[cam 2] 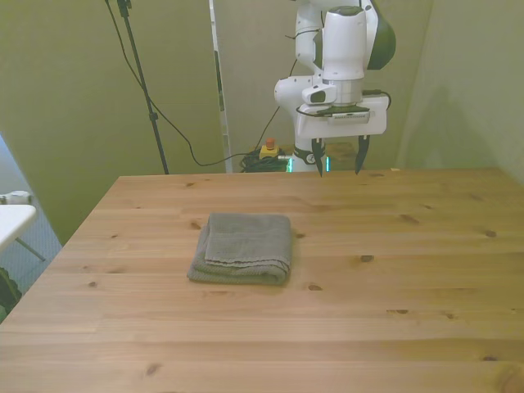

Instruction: Unfold the towel

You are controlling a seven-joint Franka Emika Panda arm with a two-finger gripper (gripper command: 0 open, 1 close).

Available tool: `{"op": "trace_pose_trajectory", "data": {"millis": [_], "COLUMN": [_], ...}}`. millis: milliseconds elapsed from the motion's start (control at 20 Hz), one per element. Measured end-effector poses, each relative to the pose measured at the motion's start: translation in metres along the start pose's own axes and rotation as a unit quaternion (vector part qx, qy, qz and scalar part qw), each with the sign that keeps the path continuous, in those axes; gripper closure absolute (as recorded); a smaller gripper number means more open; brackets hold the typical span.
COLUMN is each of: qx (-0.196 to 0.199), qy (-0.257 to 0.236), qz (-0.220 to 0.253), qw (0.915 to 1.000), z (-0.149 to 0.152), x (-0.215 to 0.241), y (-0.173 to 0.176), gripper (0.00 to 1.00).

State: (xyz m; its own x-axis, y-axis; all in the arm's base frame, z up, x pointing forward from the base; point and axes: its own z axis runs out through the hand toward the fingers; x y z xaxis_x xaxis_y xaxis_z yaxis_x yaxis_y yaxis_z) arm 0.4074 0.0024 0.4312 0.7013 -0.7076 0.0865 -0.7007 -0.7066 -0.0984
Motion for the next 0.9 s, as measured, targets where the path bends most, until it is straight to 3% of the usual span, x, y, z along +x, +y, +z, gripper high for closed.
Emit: {"op": "trace_pose_trajectory", "data": {"millis": [200,500,700,900], "qx": [0.009,0.027,0.047,0.086], "qy": [0.000,0.005,-0.014,-0.053], "qz": [0.030,0.102,0.140,0.137], "qw": [0.9995,0.9945,0.9889,0.9855], "z": [-0.006,-0.021,0.002,0.036], "x": [0.021,0.127,0.205,0.265], "y": [0.017,0.126,0.208,0.249], "gripper": [0.00,0.00,0.00,0.00]}}
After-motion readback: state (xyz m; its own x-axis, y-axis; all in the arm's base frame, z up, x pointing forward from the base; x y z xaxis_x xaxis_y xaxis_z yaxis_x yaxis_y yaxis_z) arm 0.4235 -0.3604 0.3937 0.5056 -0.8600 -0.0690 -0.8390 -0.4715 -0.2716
